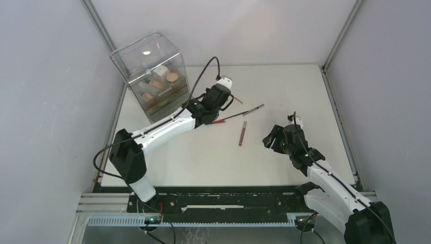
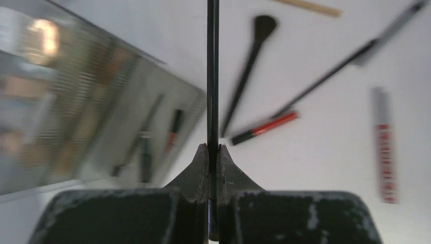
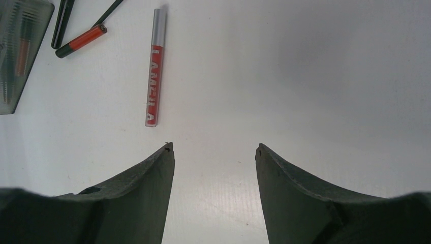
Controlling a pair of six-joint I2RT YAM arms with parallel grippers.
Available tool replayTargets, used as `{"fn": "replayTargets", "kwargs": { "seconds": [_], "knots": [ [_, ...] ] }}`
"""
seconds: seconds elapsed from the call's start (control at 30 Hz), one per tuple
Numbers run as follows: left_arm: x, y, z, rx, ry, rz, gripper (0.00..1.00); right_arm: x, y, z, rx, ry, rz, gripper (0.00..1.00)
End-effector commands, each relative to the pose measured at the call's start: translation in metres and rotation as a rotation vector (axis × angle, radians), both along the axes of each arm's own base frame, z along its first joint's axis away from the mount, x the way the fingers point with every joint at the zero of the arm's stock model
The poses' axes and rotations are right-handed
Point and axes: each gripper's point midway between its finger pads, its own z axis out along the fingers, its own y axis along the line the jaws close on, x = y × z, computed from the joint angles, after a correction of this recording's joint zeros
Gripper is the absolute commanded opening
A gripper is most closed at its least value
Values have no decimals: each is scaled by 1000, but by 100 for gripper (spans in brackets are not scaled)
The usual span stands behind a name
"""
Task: Organize the makeup
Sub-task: Place the makeup brush in the drawer.
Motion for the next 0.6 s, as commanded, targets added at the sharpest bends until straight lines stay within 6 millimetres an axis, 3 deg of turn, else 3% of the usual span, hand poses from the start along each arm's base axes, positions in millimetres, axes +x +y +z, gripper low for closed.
{"fn": "replayTargets", "kwargs": {
  "seconds": [0.0,0.1,0.23,0.43,0.47,0.53,0.57],
  "knots": [
    [21,72,13,511,-116,-39,5,12,4,15,25,-63,-3,67],
    [33,111,6,645,-105,42,7,12,4,15,27,-59,-3,67],
    [43,149,-8,707,-87,138,13,9,0,15,16,-59,-11,67],
    [64,174,-24,675,-89,196,22,7,-2,18,14,-63,-22,67],
    [68,176,-27,674,-82,199,27,7,-2,18,15,-62,-22,67],
    [71,179,-31,686,-55,219,62,6,-2,18,20,-62,-24,67],
    [73,180,-29,683,-49,233,66,6,-2,18,21,-62,-26,67]
  ]
}}
